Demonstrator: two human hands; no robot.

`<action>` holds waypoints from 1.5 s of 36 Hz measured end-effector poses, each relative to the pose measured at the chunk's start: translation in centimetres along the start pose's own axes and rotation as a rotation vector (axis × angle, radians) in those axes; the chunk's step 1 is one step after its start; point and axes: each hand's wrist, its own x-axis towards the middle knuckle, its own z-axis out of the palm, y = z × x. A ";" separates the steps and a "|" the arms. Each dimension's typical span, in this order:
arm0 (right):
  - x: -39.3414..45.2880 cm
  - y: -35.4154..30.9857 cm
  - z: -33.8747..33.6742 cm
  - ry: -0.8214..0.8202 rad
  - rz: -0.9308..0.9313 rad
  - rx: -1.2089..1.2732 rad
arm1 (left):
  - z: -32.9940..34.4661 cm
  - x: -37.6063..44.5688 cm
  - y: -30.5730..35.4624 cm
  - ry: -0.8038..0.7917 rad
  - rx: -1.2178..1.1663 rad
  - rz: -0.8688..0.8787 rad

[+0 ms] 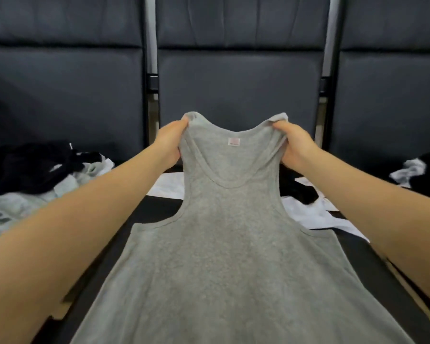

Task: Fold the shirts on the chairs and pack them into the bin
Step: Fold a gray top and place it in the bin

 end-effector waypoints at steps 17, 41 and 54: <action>-22.5 6.2 -8.0 -0.588 -0.126 -1.018 | -9.8 -20.9 -4.6 -0.741 1.005 -0.015; -12.1 6.9 -5.5 -0.075 -0.253 -1.188 | -5.4 -10.4 -6.1 -0.280 1.152 0.039; -4.3 2.2 -4.2 0.124 -0.375 -1.392 | -4.3 -4.2 -3.6 -0.060 1.261 0.310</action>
